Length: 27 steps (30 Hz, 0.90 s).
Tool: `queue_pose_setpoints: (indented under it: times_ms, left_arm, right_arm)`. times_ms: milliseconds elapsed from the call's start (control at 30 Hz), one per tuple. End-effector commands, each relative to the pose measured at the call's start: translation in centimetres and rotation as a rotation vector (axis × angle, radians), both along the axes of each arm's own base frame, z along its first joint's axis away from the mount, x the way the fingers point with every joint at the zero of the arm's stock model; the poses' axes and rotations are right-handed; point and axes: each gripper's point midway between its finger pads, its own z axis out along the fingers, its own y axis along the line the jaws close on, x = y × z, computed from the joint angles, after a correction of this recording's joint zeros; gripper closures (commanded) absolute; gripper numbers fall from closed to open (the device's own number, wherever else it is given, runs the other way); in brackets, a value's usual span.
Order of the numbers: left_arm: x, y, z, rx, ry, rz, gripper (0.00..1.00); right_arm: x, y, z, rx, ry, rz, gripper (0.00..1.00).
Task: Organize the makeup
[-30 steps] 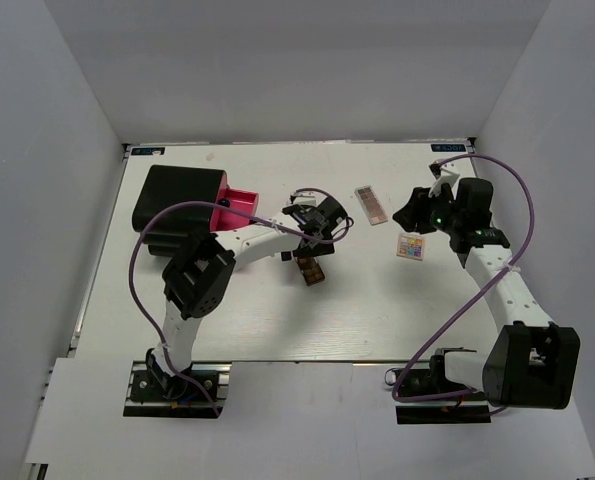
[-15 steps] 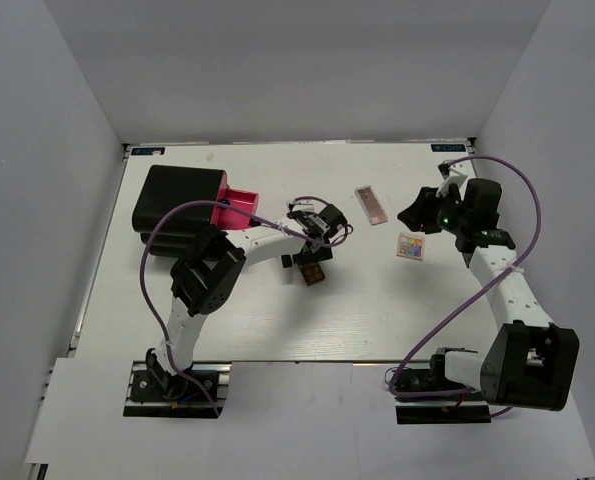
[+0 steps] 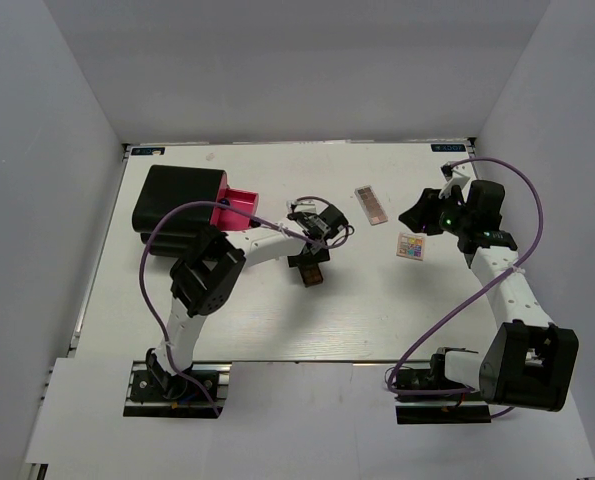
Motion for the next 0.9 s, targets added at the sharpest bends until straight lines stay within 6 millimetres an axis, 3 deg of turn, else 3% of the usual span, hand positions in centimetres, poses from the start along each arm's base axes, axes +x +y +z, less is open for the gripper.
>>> queue_pose_setpoints:
  times_ms: [0, 33, 133, 300, 567, 800, 867]
  left_arm:
    - [-0.8, -1.7, 3.1, -0.066, -0.033, -0.08, 0.49]
    - [-0.8, -1.9, 3.9, -0.072, -0.047, -0.12, 0.61]
    - [-1.1, -2.7, 7.4, -0.101, -0.121, -0.218, 0.71]
    - [-0.1, -1.8, 12.4, -0.098, -0.226, -0.29, 0.76]
    - [3.1, 4.5, 19.3, 0.198, -0.355, -0.265, 0.78]
    - [5.2, 8.9, 22.5, 0.378, -0.43, -0.174, 0.79]
    - [5.4, 9.8, 22.5, 0.414, -0.431, -0.16, 0.79]
  right_arm:
    - [0.0, 0.2, 1.3, 0.021, -0.048, 0.012, 0.53]
    - [-0.1, 0.2, 1.3, 0.025, -0.047, 0.015, 0.53]
    - [-0.1, 0.3, 1.3, 0.028, -0.047, 0.019, 0.53]
    - [-0.2, 0.3, 1.5, 0.036, -0.048, 0.024, 0.53]
    - [-0.5, 0.4, 1.5, 0.045, -0.045, 0.029, 0.53]
    - [-0.6, 0.6, 1.5, 0.054, -0.039, 0.036, 0.54]
    - [-0.6, 0.6, 1.5, 0.054, -0.039, 0.036, 0.54]
